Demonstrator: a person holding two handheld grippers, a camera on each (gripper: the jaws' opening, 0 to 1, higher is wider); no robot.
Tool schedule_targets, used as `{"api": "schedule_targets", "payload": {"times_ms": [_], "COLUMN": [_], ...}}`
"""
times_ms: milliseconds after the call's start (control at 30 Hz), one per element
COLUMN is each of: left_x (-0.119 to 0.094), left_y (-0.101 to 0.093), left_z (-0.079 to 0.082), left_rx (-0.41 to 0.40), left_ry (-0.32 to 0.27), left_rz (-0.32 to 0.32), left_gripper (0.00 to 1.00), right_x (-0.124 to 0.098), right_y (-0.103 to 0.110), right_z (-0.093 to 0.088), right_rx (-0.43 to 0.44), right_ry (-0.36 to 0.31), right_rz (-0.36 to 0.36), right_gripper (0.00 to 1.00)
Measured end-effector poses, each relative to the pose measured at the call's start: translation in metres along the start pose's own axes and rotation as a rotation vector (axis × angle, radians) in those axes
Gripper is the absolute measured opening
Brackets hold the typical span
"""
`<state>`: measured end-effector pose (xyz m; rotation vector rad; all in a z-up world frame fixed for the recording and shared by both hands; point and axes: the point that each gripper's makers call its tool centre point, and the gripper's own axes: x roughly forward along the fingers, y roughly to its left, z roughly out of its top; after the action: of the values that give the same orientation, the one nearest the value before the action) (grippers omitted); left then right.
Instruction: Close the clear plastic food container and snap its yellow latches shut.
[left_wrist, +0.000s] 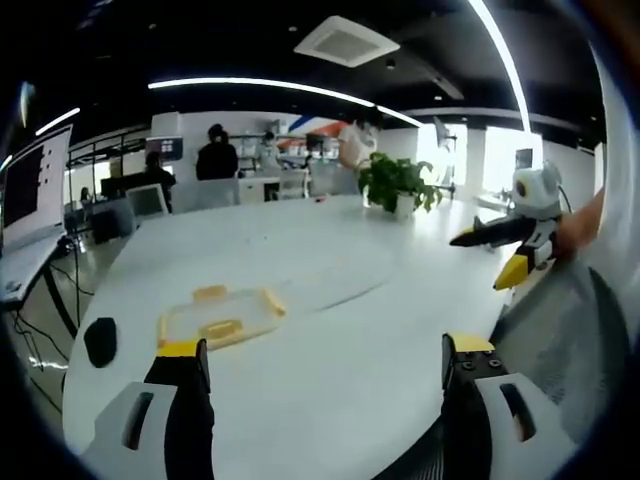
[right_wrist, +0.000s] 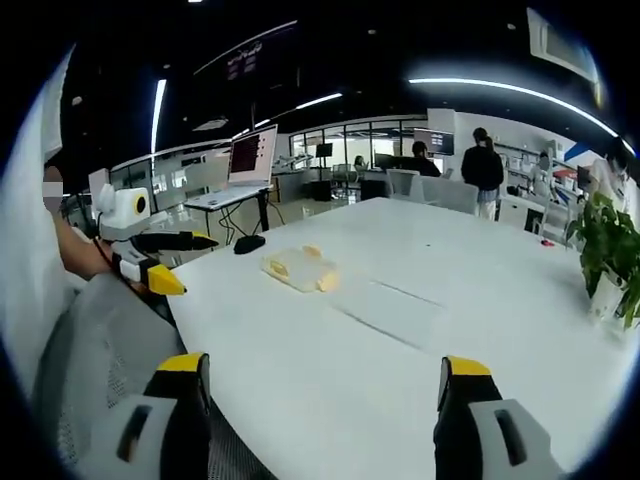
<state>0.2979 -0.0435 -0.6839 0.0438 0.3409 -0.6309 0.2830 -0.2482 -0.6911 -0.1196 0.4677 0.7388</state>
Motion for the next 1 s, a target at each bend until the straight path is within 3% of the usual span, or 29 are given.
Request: {"api": "schedule_targets", "payload": {"times_ms": [1000], "left_x": [0.002], "left_y": [-0.012], "left_z": [-0.008], "left_rx": [0.042], "left_ry": [0.035], "left_rz": [-0.053], "left_gripper": [0.91], "right_x": [0.000], "right_y": [-0.003], "right_z": [-0.008], "right_rx": [0.002], "right_ry": [0.030], "right_rz": [-0.018], "right_gripper": [0.89]}}
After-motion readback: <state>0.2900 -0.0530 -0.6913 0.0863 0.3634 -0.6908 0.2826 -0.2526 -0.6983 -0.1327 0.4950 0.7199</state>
